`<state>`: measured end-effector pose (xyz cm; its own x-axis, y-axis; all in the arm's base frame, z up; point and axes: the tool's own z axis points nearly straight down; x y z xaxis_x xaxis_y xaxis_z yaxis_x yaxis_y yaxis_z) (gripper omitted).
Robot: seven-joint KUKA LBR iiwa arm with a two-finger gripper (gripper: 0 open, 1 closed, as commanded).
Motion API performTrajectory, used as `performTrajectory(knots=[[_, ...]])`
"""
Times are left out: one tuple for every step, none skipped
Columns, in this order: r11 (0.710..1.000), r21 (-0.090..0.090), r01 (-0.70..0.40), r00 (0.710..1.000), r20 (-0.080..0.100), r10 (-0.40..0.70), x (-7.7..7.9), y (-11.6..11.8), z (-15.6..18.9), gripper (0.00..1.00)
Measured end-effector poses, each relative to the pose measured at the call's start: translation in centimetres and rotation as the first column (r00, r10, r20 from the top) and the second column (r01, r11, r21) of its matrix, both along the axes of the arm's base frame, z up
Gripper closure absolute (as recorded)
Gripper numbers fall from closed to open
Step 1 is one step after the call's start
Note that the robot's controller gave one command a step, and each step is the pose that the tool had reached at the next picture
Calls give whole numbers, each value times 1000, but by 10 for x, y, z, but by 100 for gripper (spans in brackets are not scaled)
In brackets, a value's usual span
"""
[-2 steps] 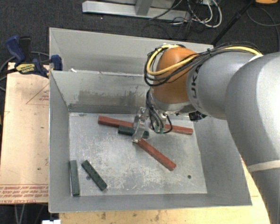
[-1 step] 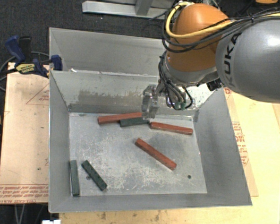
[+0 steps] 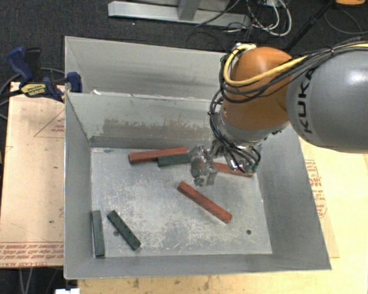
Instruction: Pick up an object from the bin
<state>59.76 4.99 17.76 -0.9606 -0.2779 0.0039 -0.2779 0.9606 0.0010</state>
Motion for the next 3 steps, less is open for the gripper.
performTrajectory(knots=[[1000, 2, -1, 1000, 4, 1, 1, 1, 2, 0], [990, 2, 140, 990, 4, -140, -34, -20, -110, 0], [990, 2, 139, 990, 6, -139, -33, -20, -107, 0]])
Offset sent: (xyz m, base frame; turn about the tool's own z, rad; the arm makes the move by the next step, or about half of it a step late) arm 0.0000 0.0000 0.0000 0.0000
